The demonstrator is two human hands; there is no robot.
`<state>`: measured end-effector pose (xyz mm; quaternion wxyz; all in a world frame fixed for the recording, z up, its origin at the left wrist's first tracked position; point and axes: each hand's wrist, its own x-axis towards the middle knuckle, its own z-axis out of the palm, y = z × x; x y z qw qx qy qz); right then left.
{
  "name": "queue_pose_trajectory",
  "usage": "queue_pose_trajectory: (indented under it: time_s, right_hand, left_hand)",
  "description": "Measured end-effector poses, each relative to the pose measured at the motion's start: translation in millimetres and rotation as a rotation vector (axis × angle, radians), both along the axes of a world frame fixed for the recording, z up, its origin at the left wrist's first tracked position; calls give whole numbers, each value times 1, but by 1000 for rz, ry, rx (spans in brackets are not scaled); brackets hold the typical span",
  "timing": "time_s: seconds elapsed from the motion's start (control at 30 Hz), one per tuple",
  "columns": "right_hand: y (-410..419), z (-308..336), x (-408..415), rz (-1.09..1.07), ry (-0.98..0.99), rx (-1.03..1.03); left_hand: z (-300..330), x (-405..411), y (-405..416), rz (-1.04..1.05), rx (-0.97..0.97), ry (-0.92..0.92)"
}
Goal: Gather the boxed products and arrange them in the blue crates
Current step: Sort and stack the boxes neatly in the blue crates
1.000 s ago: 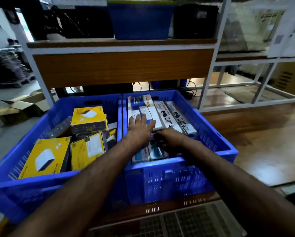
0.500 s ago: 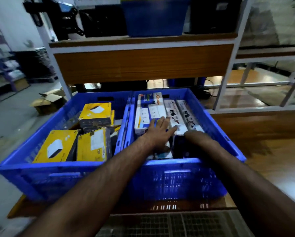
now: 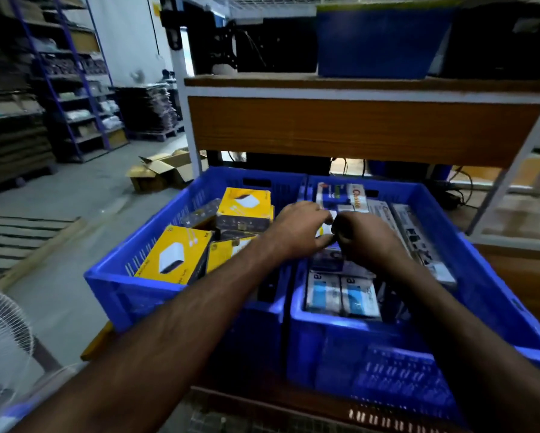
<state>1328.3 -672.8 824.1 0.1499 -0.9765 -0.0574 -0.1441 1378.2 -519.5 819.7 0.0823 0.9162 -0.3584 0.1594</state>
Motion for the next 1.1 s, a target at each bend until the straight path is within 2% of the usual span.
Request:
queue_pose_trajectory:
  time_s: [0.2, 0.33, 0.4, 0.5, 0.6, 0.77, 0.87, 1.0, 1.1]
  right_hand:
    - [64, 15, 49, 76, -72, 56]
    - [106, 13, 99, 71, 18, 127]
    - [123, 5, 118, 28, 77, 145]
    - [145, -12, 129, -64, 116, 340]
    - [150, -30, 132, -107, 182, 520]
    - [143, -30, 133, -61, 270, 473]
    - [137, -21, 134, -8, 288, 439]
    - [128, -5, 137, 39, 412, 363]
    - [128, 4, 142, 35, 487, 277]
  left_hand:
    - [21, 46, 72, 92, -23, -21]
    - [30, 94, 137, 290, -61, 24]
    - [26, 118, 166, 433, -11, 59]
    - [10, 148, 197, 641, 102, 177]
    - [-14, 162, 216, 774, 49, 338]
    - [-28, 155, 215, 823, 77, 292]
    - [-28, 145, 207, 871, 83, 334]
    - [-31, 131, 203, 901, 76, 336]
    - [-28, 115, 200, 916, 141, 310]
